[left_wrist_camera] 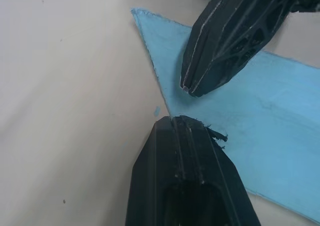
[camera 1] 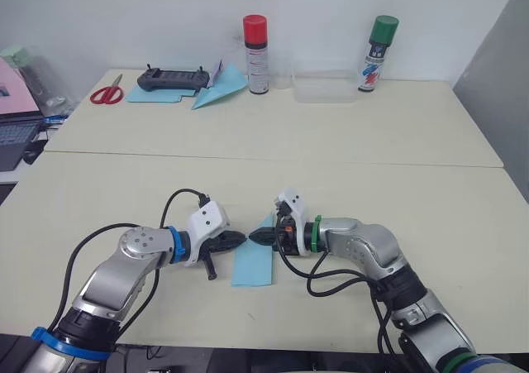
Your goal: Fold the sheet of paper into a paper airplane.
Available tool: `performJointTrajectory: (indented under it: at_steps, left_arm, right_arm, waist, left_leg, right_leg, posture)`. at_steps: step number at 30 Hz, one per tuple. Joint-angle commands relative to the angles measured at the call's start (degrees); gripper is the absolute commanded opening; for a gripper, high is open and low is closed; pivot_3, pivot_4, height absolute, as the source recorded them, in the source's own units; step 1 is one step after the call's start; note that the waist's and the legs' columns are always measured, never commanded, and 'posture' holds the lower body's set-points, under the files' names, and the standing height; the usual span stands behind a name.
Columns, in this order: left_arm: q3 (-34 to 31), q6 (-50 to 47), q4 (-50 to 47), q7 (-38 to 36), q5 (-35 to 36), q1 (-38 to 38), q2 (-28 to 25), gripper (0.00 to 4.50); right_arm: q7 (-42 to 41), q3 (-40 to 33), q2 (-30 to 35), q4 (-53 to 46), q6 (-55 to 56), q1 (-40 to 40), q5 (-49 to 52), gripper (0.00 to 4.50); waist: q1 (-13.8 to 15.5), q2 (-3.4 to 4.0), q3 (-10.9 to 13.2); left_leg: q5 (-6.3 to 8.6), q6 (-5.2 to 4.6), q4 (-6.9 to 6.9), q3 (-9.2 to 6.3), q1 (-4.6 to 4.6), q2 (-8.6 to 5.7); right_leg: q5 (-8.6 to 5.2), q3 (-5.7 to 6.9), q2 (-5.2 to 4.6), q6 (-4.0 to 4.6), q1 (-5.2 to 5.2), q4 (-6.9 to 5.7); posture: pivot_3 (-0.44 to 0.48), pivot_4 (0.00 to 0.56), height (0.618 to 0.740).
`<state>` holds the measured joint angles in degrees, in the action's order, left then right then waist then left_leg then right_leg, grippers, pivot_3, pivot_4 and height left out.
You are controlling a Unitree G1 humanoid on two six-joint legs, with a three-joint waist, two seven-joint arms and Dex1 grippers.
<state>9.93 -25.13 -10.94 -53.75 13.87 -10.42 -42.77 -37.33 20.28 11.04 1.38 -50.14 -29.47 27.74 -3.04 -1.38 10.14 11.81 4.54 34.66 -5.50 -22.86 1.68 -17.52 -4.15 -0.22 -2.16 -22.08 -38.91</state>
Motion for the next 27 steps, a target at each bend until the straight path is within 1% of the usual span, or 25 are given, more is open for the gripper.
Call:
performJointTrajectory:
  at_steps: [1, 4, 5, 10, 13, 16, 19, 22, 27]
  left_arm:
    - [2.25, 0.77, 2.51, -0.89, -2.36, 0.55, -0.10, 0.00]
    - [2.62, 1.76, 3.38, -1.30, -3.08, 0.14, -0.03, 0.00]
    - [2.70, 2.02, 3.58, -1.41, -3.20, 0.06, -0.02, 0.00]
    - [3.48, 4.40, 5.02, -1.68, -4.88, -0.95, 0.09, 0.00]
    - [3.29, 5.97, 6.03, -1.34, -5.25, -2.05, 1.27, 0.00]
    - [2.78, 5.57, 5.61, -1.74, -4.40, -3.23, 2.48, 0.00]
    - [2.57, 4.59, 4.75, -2.13, -4.27, -3.79, 2.71, 0.00]
    - [3.53, 4.43, 4.52, -2.95, -5.27, -3.60, 1.88, 0.00]
    - [5.78, 5.13, 4.60, -3.71, -7.79, -2.52, 1.01, 0.00]
  right_arm:
    - [0.14, -3.14, 2.09, 1.54, 0.63, -0.54, -1.57, 0.06]
    - [-0.68, -3.36, 2.87, 2.11, 2.43, -1.33, -2.19, 0.06]
    - [-1.19, -3.20, 3.11, 2.27, 3.74, -1.55, -2.74, 0.06]
    - [-5.34, -1.40, 4.29, 3.46, 12.04, -2.45, -6.87, 0.06]
    - [-7.15, 0.56, 4.73, 6.38, 18.45, -3.06, -11.23, 0.06]
    - [-8.83, 1.97, 4.88, 8.52, 22.01, -2.90, -14.02, 0.06]
    - [-9.80, 2.72, 4.99, 9.73, 23.85, -2.36, -15.97, 0.06]
    - [-9.86, 3.21, 4.93, 11.93, 25.75, -2.36, -18.33, 0.06]
    - [-9.22, 1.38, 4.31, 15.98, 27.84, -2.78, -19.82, 0.06]
  waist:
    - [0.13, 0.01, 0.01]
    - [0.22, 0.02, 0.01]
    - [0.26, 0.04, 0.03]
    - [0.28, 0.18, 0.11]
    - [0.27, 0.23, 0.15]
    - [0.28, 0.22, 0.16]
    - [0.19, 0.22, 0.17]
    - [0.15, 0.23, 0.17]
    - [-0.19, 0.24, 0.15]
  left_leg:
    - [0.00, 0.00, 0.00, 0.00, 0.00, -0.01]
    - [0.00, 0.00, 0.00, -0.01, -0.02, -0.01]
    - [0.00, 0.00, -0.01, -0.01, -0.03, 0.00]
    - [0.00, 0.00, -0.02, 0.01, -0.07, 0.00]
    - [0.00, -0.01, -0.02, 0.02, -0.06, 0.00]
    - [0.00, -0.01, -0.01, 0.00, -0.07, 0.00]
    - [0.00, -0.01, -0.01, 0.02, -0.09, 0.01]
    - [0.00, -0.01, -0.03, 0.00, -0.08, 0.03]
    - [0.00, -0.01, -0.01, 0.00, 0.03, 0.03]
  right_leg:
    - [0.01, 0.00, -0.01, -0.01, 0.03, 0.00]
    - [0.07, 0.02, -0.01, -0.12, 0.09, 0.00]
    - [0.16, 0.03, 0.00, -0.29, 0.09, 0.00]
    - [0.16, 0.03, 0.00, -0.31, 0.08, 0.00]
    - [0.17, 0.03, 0.02, -0.31, 0.07, 0.00]
    - [0.17, 0.05, 0.02, -0.32, 0.08, -0.02]
    - [0.18, 0.03, 0.02, -0.33, 0.07, -0.02]
    - [0.17, 0.05, 0.05, -0.34, 0.06, -0.03]
    - [0.18, 0.04, 0.06, -0.33, 0.16, -0.05]
  posture:
    - [0.000, 0.150, 0.740]
    - [0.000, 0.150, 0.740]
    - [0.000, 0.150, 0.740]
    - [0.000, 0.150, 0.740]
    - [0.000, 0.150, 0.740]
    - [0.000, 0.150, 0.740]
    - [0.000, 0.150, 0.740]
    - [0.000, 0.150, 0.740]
    - [0.000, 0.150, 0.740]
